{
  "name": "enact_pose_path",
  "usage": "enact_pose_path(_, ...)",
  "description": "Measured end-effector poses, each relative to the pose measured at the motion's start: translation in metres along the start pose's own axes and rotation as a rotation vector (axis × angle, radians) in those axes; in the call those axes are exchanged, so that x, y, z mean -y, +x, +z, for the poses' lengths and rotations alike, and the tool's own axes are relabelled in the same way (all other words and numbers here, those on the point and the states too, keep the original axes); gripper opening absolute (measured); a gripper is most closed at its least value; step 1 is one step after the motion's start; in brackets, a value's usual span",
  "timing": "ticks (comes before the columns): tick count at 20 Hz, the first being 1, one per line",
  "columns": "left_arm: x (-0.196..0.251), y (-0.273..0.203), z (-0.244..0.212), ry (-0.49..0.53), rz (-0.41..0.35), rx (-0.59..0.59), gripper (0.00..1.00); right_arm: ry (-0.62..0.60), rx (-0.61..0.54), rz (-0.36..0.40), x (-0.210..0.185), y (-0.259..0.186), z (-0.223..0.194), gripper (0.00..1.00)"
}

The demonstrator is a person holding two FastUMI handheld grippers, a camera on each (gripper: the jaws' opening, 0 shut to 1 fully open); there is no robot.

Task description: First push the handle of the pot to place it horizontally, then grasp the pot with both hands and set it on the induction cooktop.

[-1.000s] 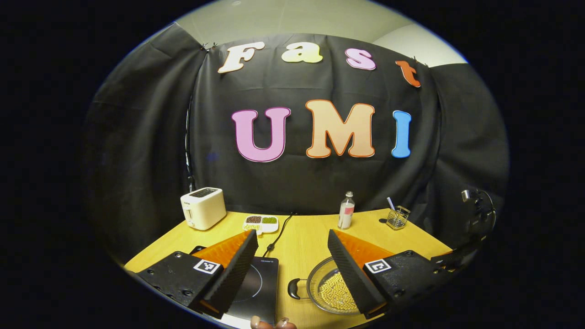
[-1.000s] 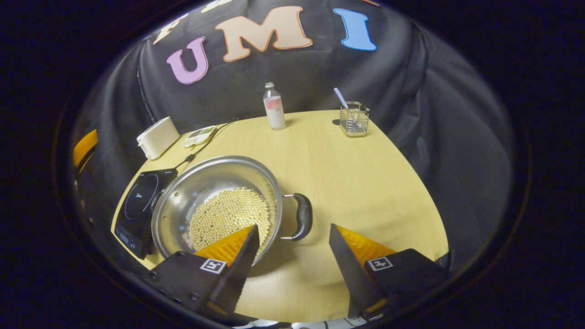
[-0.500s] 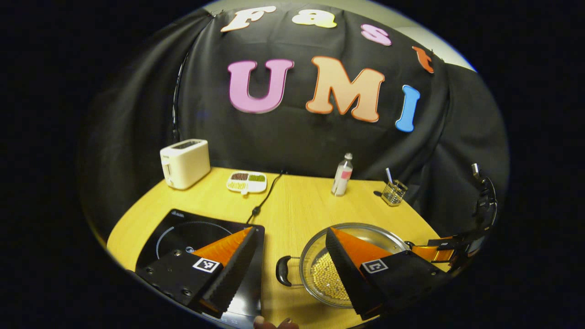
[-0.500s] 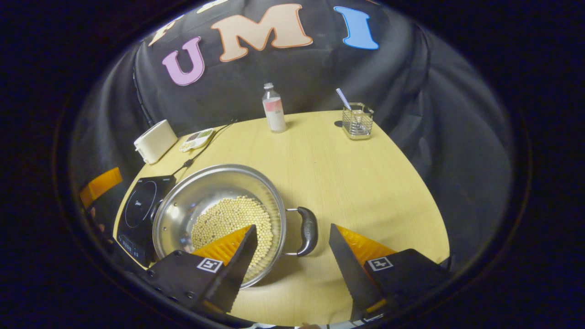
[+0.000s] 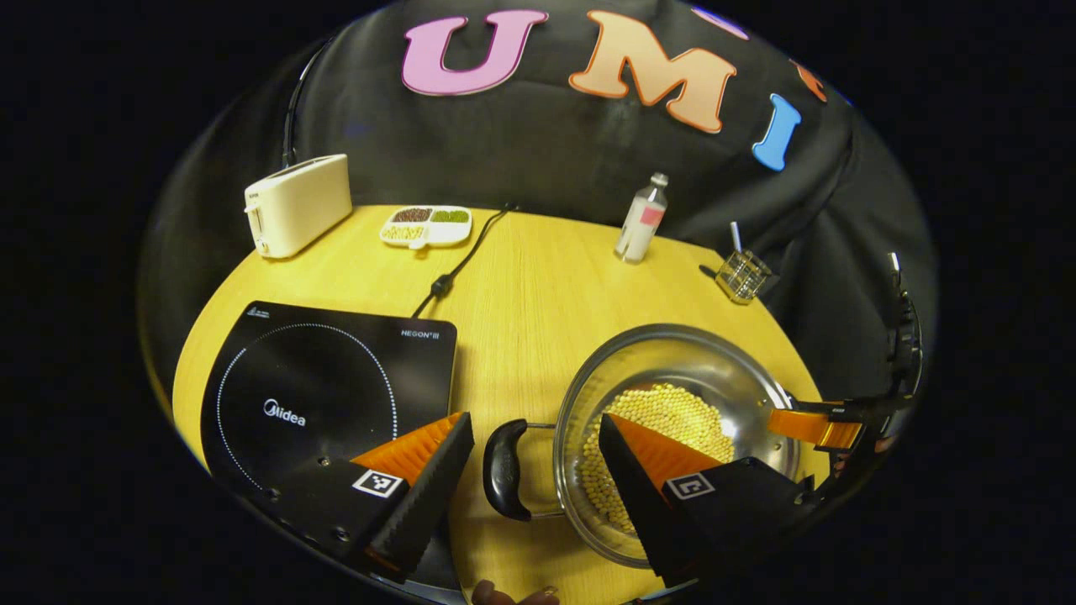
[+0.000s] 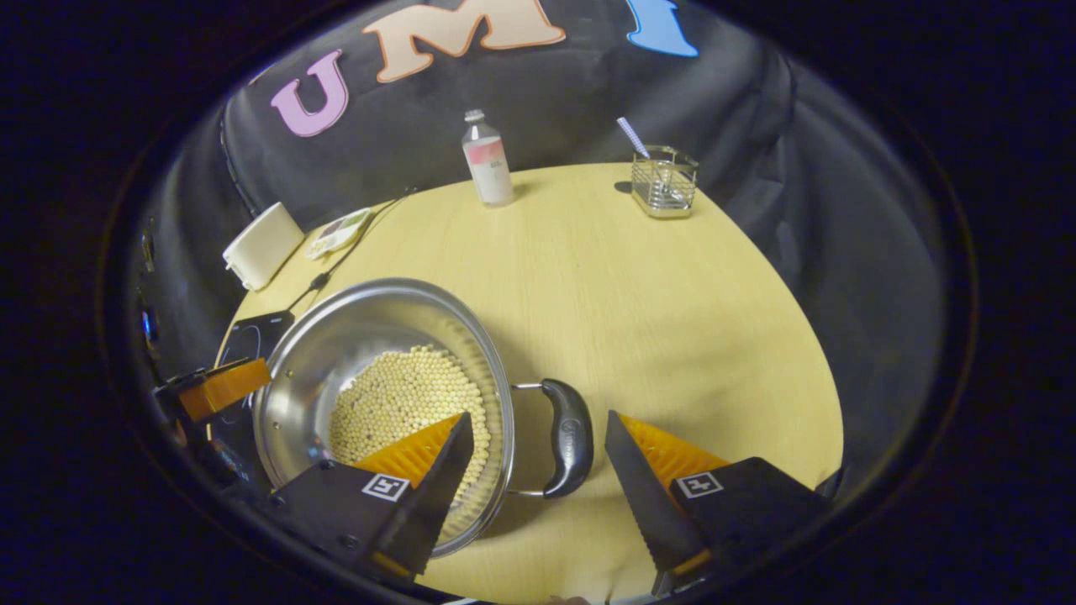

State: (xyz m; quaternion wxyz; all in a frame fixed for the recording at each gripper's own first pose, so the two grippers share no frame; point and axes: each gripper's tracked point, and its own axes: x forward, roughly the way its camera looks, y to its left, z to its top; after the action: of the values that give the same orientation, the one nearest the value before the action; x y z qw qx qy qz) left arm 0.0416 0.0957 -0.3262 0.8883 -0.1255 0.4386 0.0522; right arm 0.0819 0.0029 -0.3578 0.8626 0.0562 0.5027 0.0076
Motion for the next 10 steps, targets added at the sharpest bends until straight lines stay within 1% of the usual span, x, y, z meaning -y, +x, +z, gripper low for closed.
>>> enact_pose_path(1,-0.004,0.005,-0.004,-0.007,0.009,-0.019,0.98,-0.003,-0.014,0.000,-0.001,0.004,-0.002,0.95)
enact_pose_path(2,-0.005,0.008,-0.008,-0.021,0.011,-0.030,0.98,-0.004,-0.025,-0.001,-0.001,0.006,-0.004,0.99)
enact_pose_path(3,-0.005,0.011,-0.011,-0.041,0.007,-0.049,0.98,-0.003,-0.033,-0.004,-0.001,0.008,-0.006,0.99)
enact_pose_path(4,-0.003,0.013,-0.011,-0.049,-0.003,-0.050,0.98,0.000,-0.041,-0.005,-0.001,0.010,-0.007,0.95)
enact_pose_path(6,0.000,0.018,-0.013,-0.043,-0.005,-0.062,0.95,0.004,-0.050,-0.009,0.000,0.014,-0.008,0.95)
enact_pose_path(7,0.001,0.020,-0.015,-0.042,-0.008,-0.070,0.96,0.003,-0.053,-0.014,0.000,0.016,-0.009,0.99)
enact_pose_path(8,0.004,0.021,-0.018,-0.046,-0.015,-0.083,0.98,0.003,-0.059,-0.014,0.000,0.017,-0.010,0.95)
enact_pose_path(9,0.006,0.022,-0.021,-0.053,-0.019,-0.091,0.96,0.005,-0.069,-0.009,-0.001,0.019,-0.012,0.95)
enact_pose_path(10,0.008,0.023,-0.022,-0.058,-0.022,-0.094,0.96,0.010,-0.073,-0.001,-0.003,0.019,-0.012,0.99)
